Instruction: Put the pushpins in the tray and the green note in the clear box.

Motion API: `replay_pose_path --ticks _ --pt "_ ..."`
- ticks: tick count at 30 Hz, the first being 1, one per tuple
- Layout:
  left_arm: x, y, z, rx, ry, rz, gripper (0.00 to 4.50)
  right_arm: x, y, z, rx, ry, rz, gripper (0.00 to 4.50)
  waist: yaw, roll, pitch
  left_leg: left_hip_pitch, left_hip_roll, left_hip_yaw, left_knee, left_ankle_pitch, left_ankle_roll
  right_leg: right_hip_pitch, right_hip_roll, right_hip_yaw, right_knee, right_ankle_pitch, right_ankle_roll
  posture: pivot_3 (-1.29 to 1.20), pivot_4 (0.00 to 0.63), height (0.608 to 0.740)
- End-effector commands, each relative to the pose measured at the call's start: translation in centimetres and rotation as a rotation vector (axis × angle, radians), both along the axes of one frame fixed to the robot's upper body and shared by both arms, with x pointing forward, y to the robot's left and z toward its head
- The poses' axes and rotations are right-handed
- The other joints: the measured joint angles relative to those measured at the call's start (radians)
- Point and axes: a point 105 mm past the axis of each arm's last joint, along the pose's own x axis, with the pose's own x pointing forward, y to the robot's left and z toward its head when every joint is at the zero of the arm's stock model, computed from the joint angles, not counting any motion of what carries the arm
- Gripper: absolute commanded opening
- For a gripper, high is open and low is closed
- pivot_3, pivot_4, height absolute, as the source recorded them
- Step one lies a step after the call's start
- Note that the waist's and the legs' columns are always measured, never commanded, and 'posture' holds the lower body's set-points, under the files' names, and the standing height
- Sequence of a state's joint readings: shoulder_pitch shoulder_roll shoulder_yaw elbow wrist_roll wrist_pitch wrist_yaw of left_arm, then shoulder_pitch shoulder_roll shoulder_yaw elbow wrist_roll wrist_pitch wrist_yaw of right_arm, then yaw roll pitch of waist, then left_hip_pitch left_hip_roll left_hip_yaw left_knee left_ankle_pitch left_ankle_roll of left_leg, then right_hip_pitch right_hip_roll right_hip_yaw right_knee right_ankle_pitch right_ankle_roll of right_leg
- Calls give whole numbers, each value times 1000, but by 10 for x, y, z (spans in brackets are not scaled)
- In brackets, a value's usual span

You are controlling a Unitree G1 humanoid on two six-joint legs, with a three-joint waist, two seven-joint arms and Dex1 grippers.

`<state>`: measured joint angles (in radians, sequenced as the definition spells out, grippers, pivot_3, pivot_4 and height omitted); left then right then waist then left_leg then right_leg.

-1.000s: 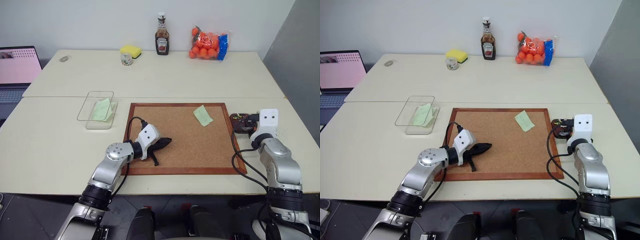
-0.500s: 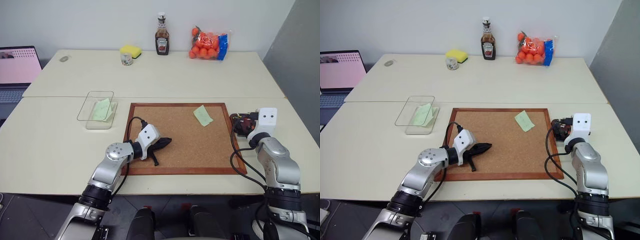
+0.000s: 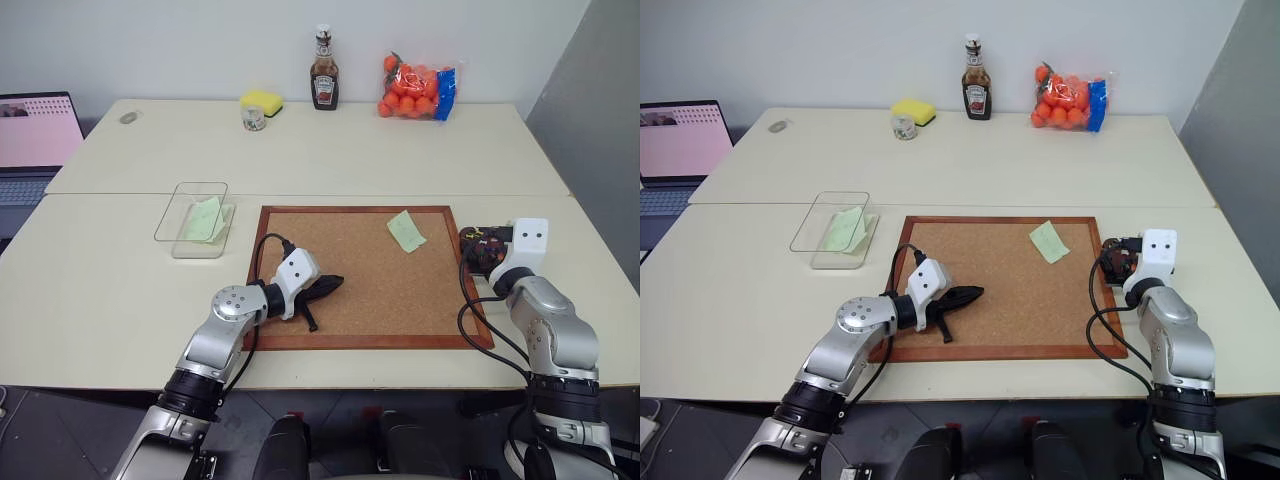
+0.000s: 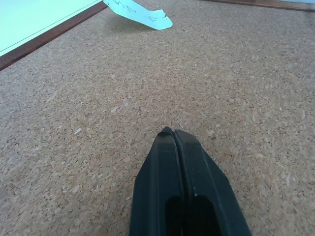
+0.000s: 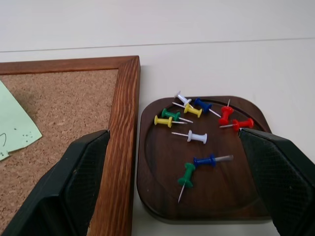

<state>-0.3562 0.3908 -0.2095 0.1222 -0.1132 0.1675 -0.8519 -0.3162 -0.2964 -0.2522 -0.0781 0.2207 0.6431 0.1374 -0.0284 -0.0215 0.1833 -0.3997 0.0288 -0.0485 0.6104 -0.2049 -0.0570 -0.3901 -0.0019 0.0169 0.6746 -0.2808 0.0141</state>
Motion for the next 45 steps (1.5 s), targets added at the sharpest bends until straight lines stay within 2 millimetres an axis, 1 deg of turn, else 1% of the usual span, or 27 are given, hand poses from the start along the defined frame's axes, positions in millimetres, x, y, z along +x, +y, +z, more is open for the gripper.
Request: replay_pose_path --ticks 1,5,9,13,14,15,17,18,20,21,23,25,28,33,39,42,44,45 --pt "-5 -1 -13 23 41 -1 0 0 -2 19 -6 -71 -5 4433 0 0 0 0 0 0 0 0 0 0 0 0 0 0 0 0 150 740" --pt "-2 1 -10 6 44 17 0 -5 7 39 -27 -137 49 4433 0 0 0 0 0 0 0 0 0 0 0 0 0 0 0 0 150 740" --pt "1 4 -6 -10 64 37 0 -17 25 50 -74 -166 158 4433 0 1 0 0 0 0 0 0 0 0 0 0 0 0 0 0 150 740" --pt "10 5 5 -32 57 67 660 -37 55 58 -113 -193 330 4500 -1 1 0 0 0 -1 0 0 0 0 0 0 0 0 0 0 150 740" --pt "12 4 9 -45 56 69 915 -42 61 59 -121 -197 371 4500 -1 0 0 0 0 -1 0 0 0 0 0 -1 0 0 0 0 150 740" --pt "13 3 11 -53 56 71 1050 -45 65 60 -126 -198 395 4500 -1 1 0 0 0 -1 0 0 0 0 0 -1 0 0 0 0 150 740" --pt "19 0 23 -85 51 76 1415 -54 75 61 -145 -196 460 4500 -1 0 1 0 0 -1 0 0 0 0 0 -1 0 0 0 0 150 740" --pt "22 -4 31 -108 42 73 1643 -59 80 60 -168 -190 494 4500 -1 -1 1 0 0 -1 0 0 0 0 0 -1 0 0 0 0 150 740" --pt "29 -11 46 -140 26 68 2132 -66 84 58 -203 -175 532 4500 -1 -1 2 -1 0 -2 0 0 0 -1 0 -2 -1 0 0 0 150 740" --pt "35 -17 56 -163 18 82 2328 -68 86 58 -218 -168 541 4500 0 -2 2 -2 0 -2 0 0 0 -1 0 -2 -1 0 0 0 150 740" --pt "51 -26 68 -183 -1 138 2753 -70 87 58 -233 -166 545 4500 3 -3 3 -3 0 -2 0 0 0 -1 0 -3 -2 0 0 0 150 740" --pt "63 -33 72 -211 24 195 3184 -70 88 59 -238 -168 543 4500 5 -4 3 -3 -1 -2 1 0 0 -1 0 -4 -2 0 2 0 150 740" --pt "67 -50 72 -258 126 171 3699 -70 88 59 -243 -169 536 4500 0 -4 3 -3 -1 0 0 0 0 0 0 -3 -6 1 3 0 150 740" --pt "70 -76 68 -275 241 128 3699 -72 87 61 -260 -171 530 4500 -3 -4 3 -6 -1 0 0 0 0 -1 1 -3 -11 2 4 0 150 740" --pt "76 -100 63 -266 287 127 3699 -76 82 61 -269 -166 504 4500 1 -4 3 -17 -2 0 1 0 0 -11 1 -3 -10 2 5 0 150 740" --pt "75 -111 56 -233 304 117 3699 -78 81 60 -271 -161 490 4500 2 -4 3 -18 -2 1 1 0 0 -14 1 -3 -10 3 6 0 150 740" --pt "77 -115 55 -220 297 118 3343 -79 79 60 -272 -158 481 4500 1 -4 3 -18 -2 1 1 0 0 -14 1 -3 -9 3 6 0 150 740" --pt "78 -116 55 -221 296 123 3242 -80 79 60 -273 -157 477 4500 1 -4 3 -18 -2 1 1 0 0 -14 1 -3 -9 3 6 0 150 740"
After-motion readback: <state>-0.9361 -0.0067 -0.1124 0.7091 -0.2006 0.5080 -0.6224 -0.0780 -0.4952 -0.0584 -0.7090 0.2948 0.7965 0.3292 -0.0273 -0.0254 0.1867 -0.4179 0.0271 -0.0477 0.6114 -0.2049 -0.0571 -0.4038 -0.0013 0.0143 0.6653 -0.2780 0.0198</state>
